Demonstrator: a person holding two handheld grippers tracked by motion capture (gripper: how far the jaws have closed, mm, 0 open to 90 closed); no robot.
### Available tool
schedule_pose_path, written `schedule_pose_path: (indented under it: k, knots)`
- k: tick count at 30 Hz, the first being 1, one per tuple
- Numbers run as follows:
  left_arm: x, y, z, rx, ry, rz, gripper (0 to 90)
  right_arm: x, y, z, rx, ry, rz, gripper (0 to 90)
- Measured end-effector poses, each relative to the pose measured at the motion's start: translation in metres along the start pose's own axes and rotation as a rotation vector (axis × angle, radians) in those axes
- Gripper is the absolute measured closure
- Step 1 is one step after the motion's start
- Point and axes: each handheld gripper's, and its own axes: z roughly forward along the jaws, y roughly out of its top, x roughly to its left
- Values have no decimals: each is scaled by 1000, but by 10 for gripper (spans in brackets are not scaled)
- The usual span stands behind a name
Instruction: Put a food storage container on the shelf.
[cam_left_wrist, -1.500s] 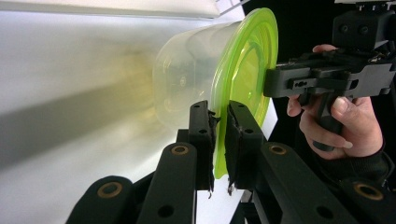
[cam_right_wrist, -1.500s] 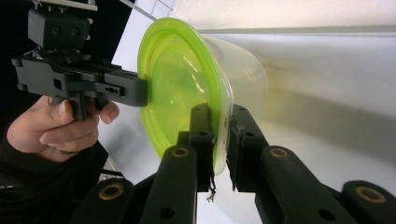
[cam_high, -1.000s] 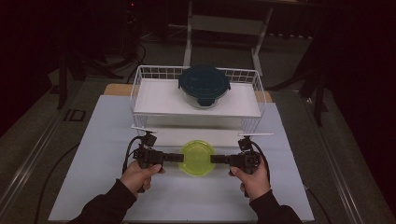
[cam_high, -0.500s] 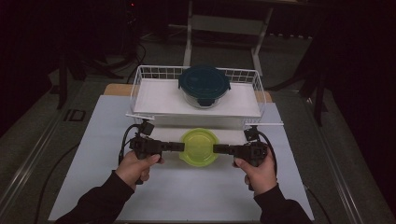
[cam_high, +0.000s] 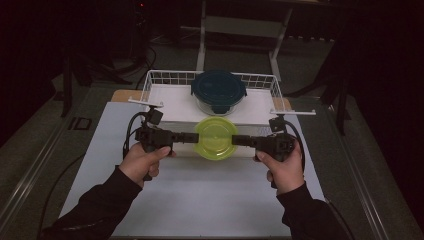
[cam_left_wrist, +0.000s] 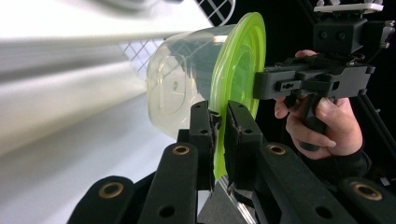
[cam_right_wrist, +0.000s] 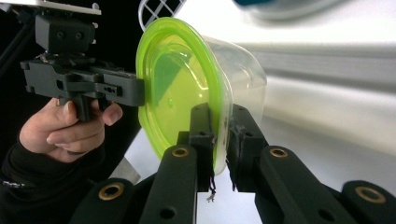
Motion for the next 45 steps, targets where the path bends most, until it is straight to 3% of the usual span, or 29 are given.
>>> schedule_pose_path:
  k: [9,28,37,45]
  knots:
    - [-16,37,-11,-36,3,34,816,16,38,-12,-53,-9,-34,813]
    - [-25,93,-16,-67,30,53,817,23,91,-18,-111,-38,-37,811]
    - [-18,117,-4,-72,66,40,816,11,112,-12,-135,-85,-2,809]
    - [-5,124,1,-68,59,0,814,4,122,-4,-118,-106,17,807]
